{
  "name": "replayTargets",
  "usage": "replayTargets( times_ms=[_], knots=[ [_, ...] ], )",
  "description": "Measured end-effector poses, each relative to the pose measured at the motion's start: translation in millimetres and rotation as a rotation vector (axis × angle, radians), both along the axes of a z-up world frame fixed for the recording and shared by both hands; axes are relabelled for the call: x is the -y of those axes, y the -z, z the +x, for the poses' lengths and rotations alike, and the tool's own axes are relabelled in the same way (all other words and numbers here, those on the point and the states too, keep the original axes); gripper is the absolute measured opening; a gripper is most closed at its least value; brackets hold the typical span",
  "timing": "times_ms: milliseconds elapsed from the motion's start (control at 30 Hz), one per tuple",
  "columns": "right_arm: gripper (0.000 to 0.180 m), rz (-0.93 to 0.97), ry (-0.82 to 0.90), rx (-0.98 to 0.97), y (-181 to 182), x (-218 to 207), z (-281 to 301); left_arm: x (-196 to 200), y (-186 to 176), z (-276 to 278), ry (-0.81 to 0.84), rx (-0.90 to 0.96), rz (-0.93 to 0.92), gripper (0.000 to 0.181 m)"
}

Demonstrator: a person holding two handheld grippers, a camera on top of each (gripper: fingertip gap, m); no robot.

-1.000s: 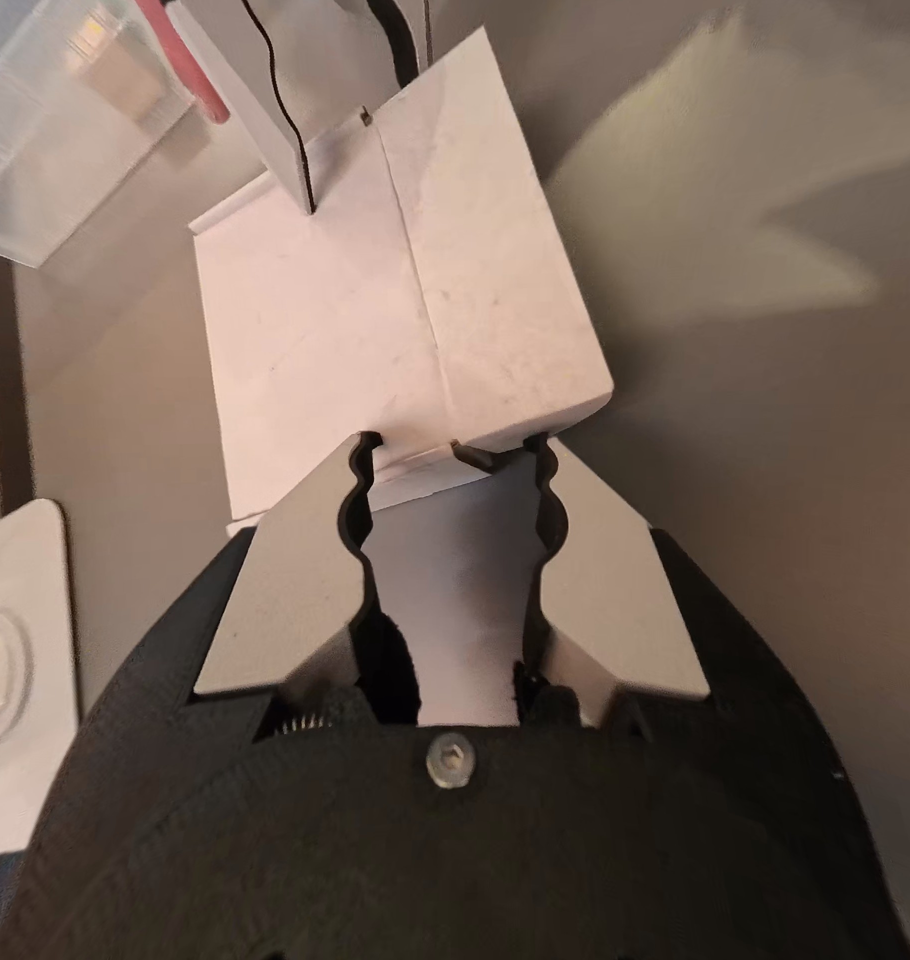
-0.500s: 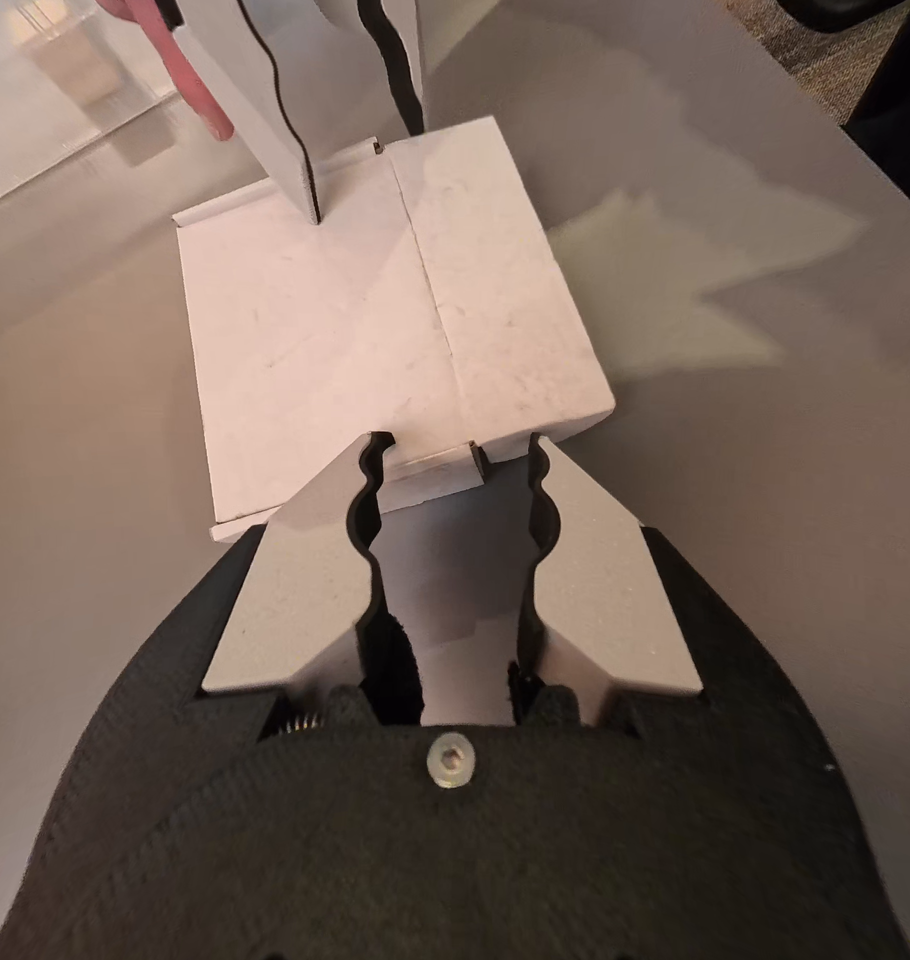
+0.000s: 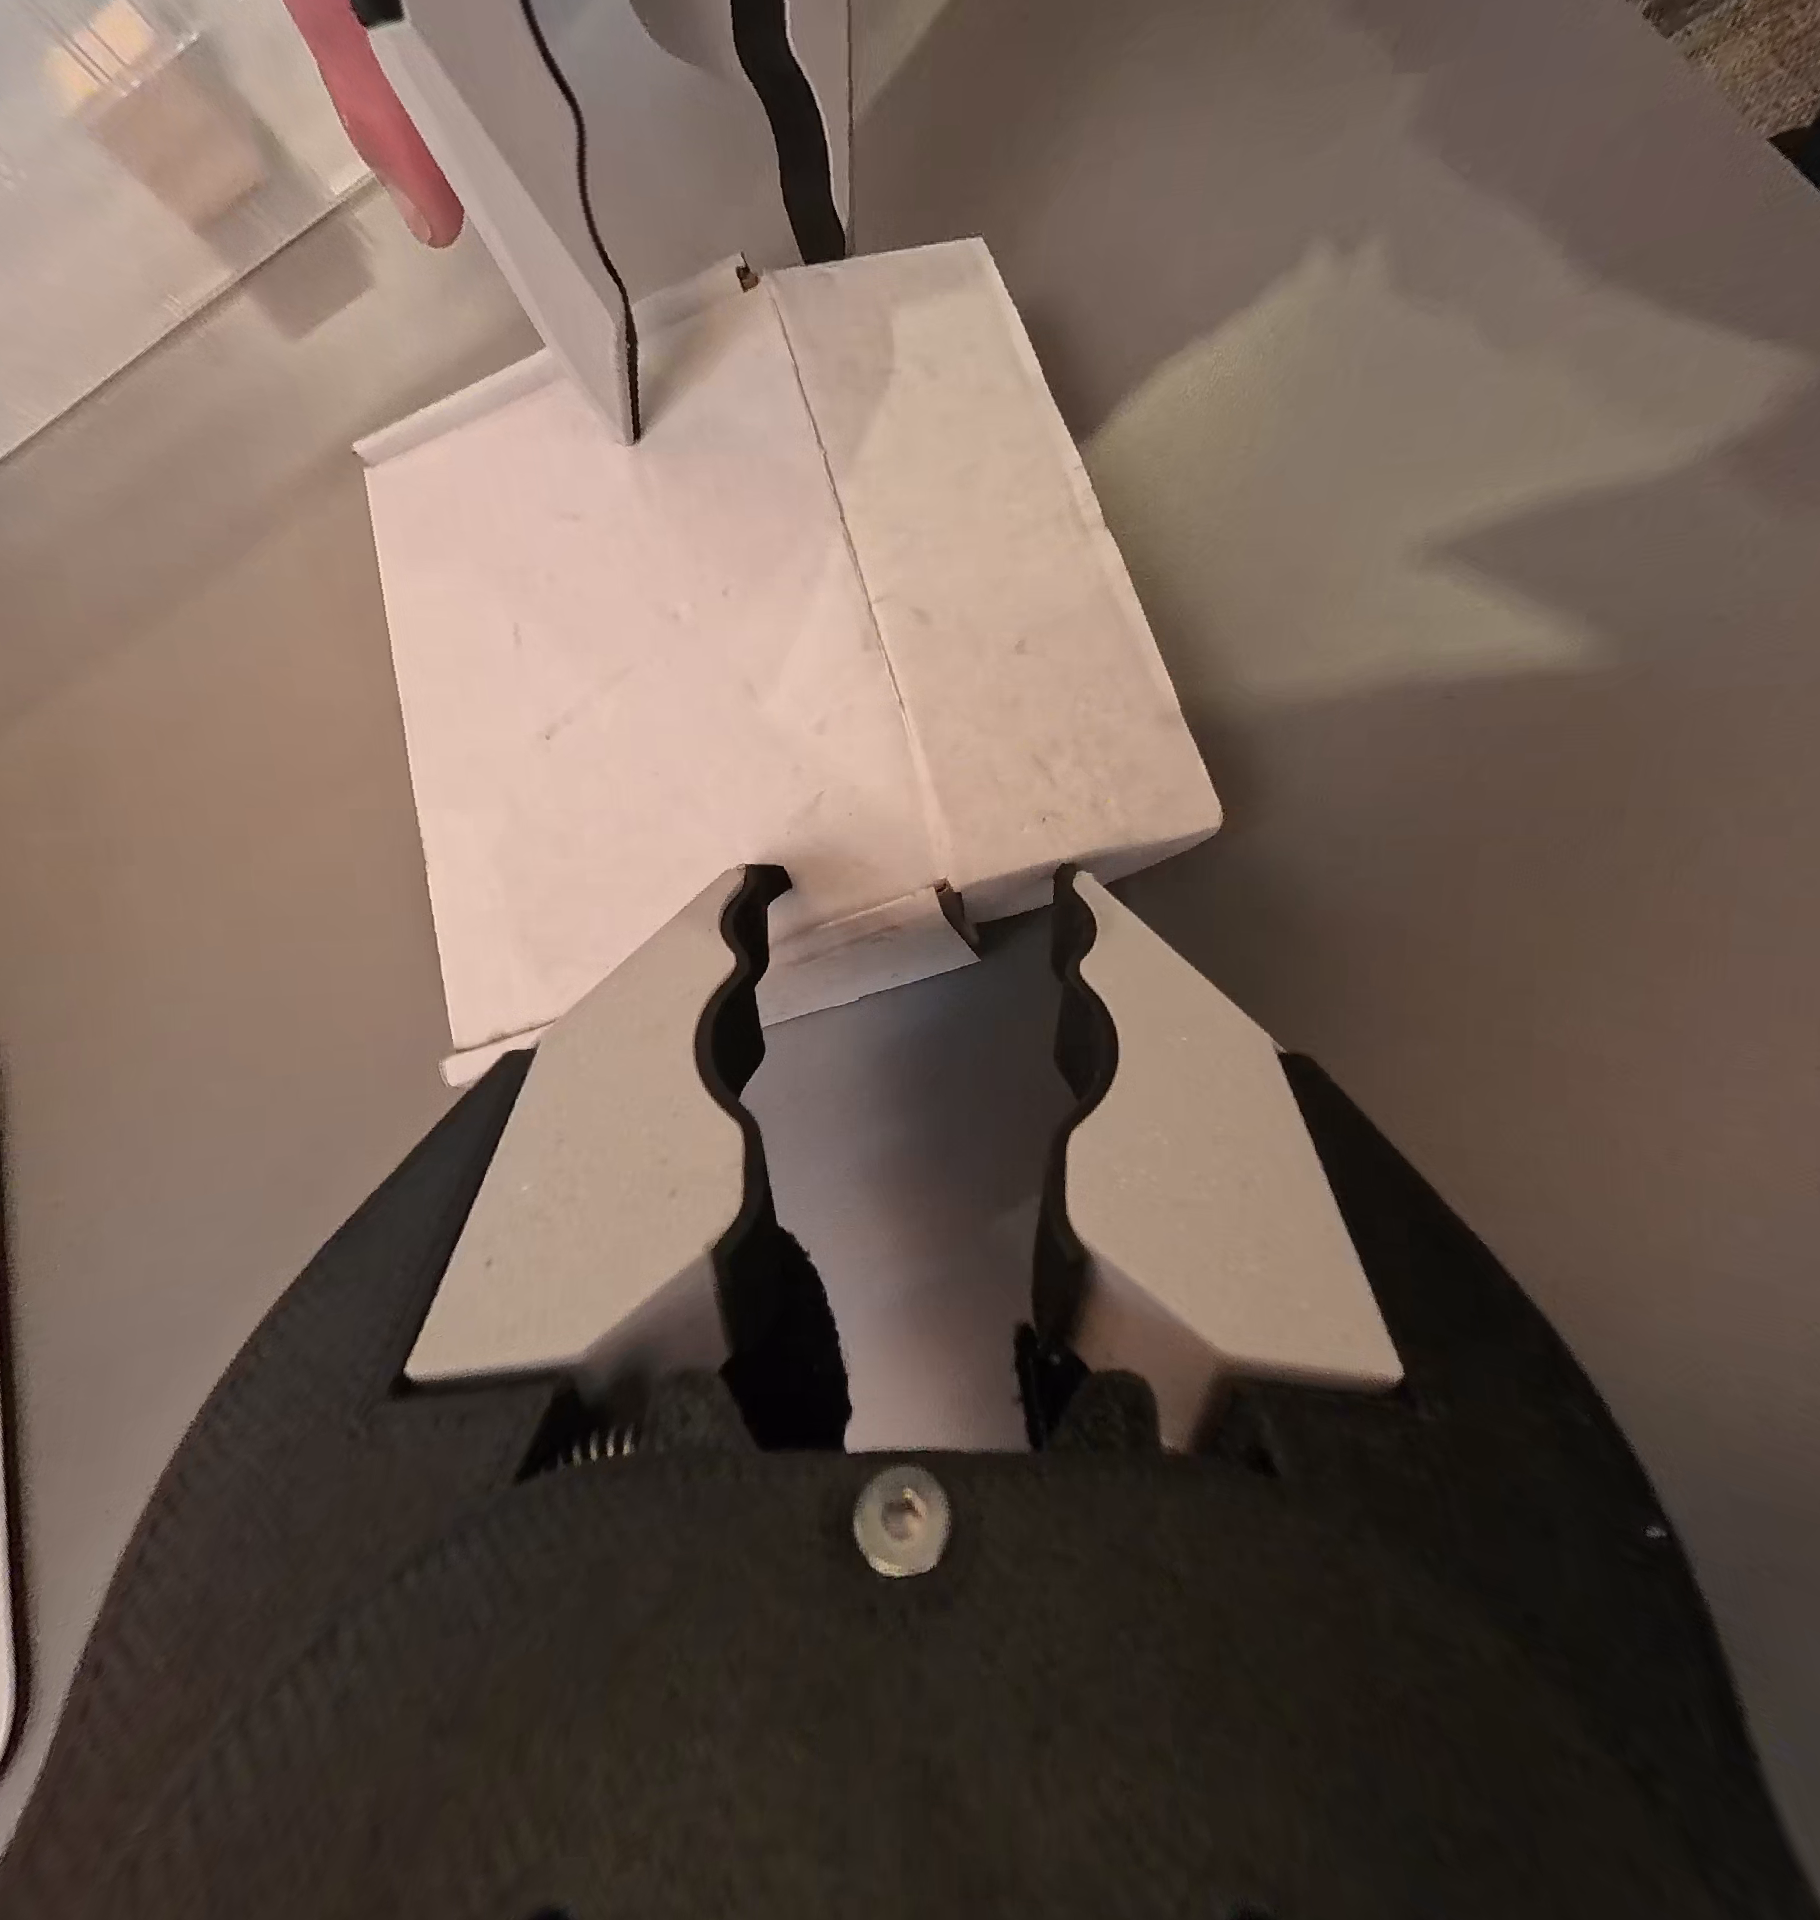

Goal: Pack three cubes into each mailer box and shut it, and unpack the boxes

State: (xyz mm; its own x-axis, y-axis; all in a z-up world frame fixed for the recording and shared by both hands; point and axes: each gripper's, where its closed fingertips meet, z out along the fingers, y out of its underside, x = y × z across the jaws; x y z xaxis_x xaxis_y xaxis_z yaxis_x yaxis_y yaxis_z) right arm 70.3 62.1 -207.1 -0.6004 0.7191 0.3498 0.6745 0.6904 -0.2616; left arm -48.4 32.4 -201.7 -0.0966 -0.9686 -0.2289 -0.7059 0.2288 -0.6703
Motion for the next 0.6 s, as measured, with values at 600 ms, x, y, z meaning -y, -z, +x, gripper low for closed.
replayTargets(
  times_ms=[600],
  knots=[
    [0.059, -0.067, 0.008, -0.036, -0.4, 0.0, -2.1, -2.8, -5.6, 1.7, -0.070, 0.088, -0.134, 0.047]
  ],
)
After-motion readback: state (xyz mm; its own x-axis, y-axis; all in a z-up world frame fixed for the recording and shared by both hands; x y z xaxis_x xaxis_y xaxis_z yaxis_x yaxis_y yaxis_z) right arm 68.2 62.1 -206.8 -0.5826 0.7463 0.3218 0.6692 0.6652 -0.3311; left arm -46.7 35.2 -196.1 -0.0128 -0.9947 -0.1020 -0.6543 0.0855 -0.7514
